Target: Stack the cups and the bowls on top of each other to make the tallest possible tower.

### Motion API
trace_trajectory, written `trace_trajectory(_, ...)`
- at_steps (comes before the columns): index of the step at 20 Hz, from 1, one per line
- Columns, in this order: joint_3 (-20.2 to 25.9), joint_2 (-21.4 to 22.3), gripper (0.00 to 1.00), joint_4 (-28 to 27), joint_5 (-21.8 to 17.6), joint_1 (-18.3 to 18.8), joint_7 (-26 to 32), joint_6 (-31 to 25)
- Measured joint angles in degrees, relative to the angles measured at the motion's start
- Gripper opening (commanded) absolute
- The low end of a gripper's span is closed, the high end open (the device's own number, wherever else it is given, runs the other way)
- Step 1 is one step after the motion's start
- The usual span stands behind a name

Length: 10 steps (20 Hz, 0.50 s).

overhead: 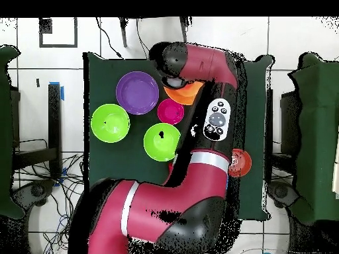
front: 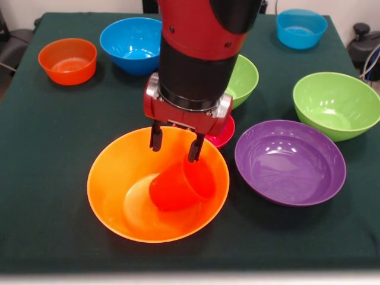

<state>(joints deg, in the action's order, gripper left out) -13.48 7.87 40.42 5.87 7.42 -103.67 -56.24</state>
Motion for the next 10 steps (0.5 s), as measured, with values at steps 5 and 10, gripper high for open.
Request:
trace_trajectory(5, 0.00, -1.42, 1.00, -0.22, 0.00, -0.01, 0.00, 0.00)
trace_trajectory(10, 0.00, -2.29, 1.00, -0.22, 0.01, 0.00, 0.00, 0.01)
